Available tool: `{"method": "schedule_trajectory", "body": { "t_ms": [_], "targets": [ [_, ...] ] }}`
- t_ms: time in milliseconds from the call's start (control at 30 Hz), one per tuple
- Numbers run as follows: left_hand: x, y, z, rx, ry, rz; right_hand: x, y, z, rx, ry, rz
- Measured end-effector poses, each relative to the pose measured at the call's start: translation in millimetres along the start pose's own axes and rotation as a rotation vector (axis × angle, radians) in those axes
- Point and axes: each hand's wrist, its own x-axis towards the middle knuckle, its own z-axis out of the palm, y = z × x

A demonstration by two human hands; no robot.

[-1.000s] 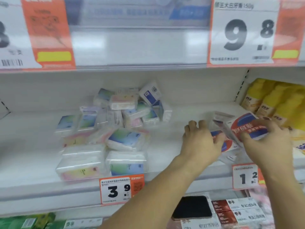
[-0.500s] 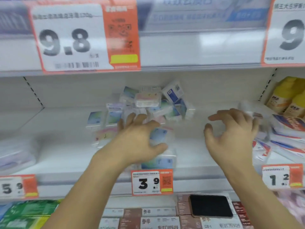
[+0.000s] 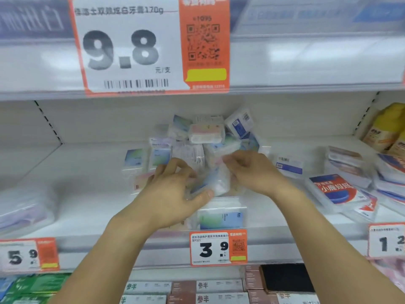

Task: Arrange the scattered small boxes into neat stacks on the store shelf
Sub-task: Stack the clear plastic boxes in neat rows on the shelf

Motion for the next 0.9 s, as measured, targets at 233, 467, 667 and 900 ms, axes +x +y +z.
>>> {"method": "schedule_trajectory", "body": {
  "t_ms": [233,467,667,900],
  "targets": [
    [-10,-14,7,-0.015,0.037,0.082,9,-5,10,0.010,0.072,-0.107],
    [-12,-15,8,-0.106,0.051,0.091,81,-27,-2,-0.367,0.122,-0.229],
    [-9,-21,7,-0.147,0.045,0.122,95,-37,13,-0.567,0.034,-0.222],
    [-4,-24,4,-0.242,0.123,0.125,74,-70,19,-0.634,0.028,-0.424]
  ]
}}
